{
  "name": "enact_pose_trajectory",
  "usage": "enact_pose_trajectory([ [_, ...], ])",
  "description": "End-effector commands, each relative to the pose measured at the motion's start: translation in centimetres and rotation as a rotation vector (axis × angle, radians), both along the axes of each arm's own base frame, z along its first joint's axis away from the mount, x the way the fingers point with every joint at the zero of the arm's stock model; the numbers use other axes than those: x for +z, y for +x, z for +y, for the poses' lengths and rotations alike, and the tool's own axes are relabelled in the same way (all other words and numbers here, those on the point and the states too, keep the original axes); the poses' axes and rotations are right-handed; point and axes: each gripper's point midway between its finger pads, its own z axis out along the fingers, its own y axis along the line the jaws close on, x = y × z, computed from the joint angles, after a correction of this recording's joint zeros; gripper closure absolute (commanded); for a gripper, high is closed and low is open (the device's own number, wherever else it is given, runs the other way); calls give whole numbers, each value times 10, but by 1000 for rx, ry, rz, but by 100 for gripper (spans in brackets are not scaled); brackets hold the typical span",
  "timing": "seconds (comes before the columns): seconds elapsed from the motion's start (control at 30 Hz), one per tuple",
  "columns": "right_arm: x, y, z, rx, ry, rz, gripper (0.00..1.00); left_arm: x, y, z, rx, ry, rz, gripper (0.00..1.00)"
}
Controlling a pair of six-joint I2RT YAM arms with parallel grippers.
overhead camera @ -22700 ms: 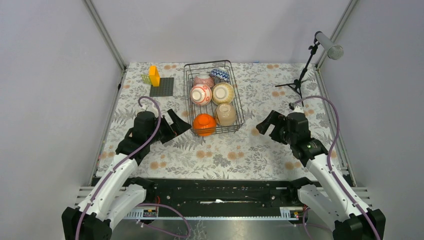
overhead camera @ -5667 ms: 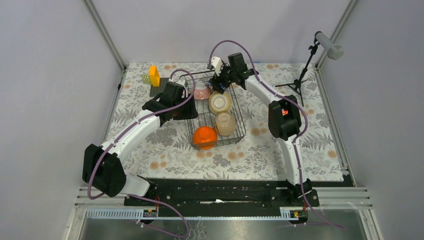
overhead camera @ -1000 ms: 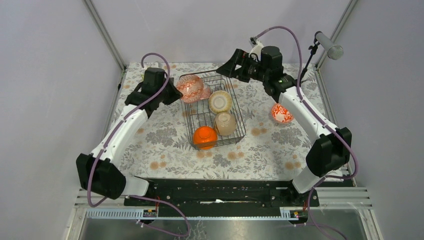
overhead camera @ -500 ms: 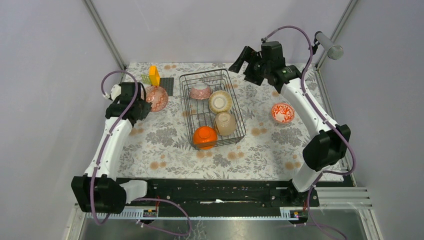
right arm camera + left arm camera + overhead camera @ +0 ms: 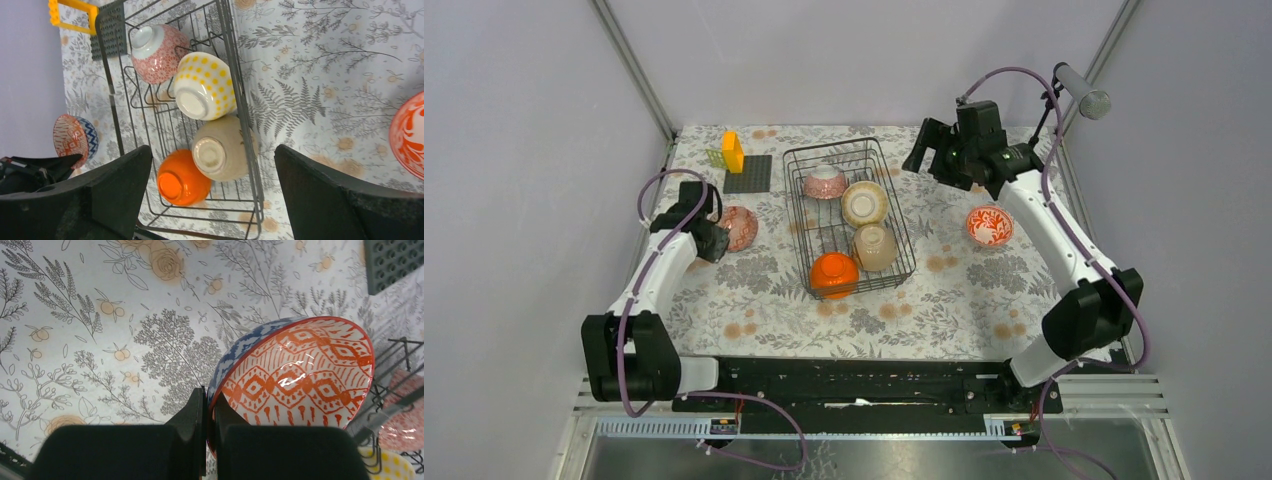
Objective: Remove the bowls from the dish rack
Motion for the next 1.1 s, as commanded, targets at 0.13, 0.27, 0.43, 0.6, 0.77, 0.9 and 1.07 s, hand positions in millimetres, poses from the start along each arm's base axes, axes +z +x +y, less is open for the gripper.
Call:
enact_pose_trajectory([
  [0.13,22,-27,2,196,-27,-112,0,-30,30,0,-27,-28,-129,100],
  [0.27,33,-35,26,308,84,-138,0,-39,43,-5,-60,-42,-153,100],
  [0.43,33,-38,31,341,101,-144,0,-48,47,-2,-71,-23,-84,100],
  [0.6,37,-40,44,413,158,-159,0,-58,40,2,-57,-10,-8,85],
  [0.77,21,-30,56,461,170,-116,0,-57,34,0,-70,-14,-20,68],
  [0.9,21,-17,75,516,127,-170,0,-44,37,-10,-176,-28,-51,54],
  [1.07,22,-7,112,658,-14,-311,0,-17,36,-24,-270,-68,-111,29],
])
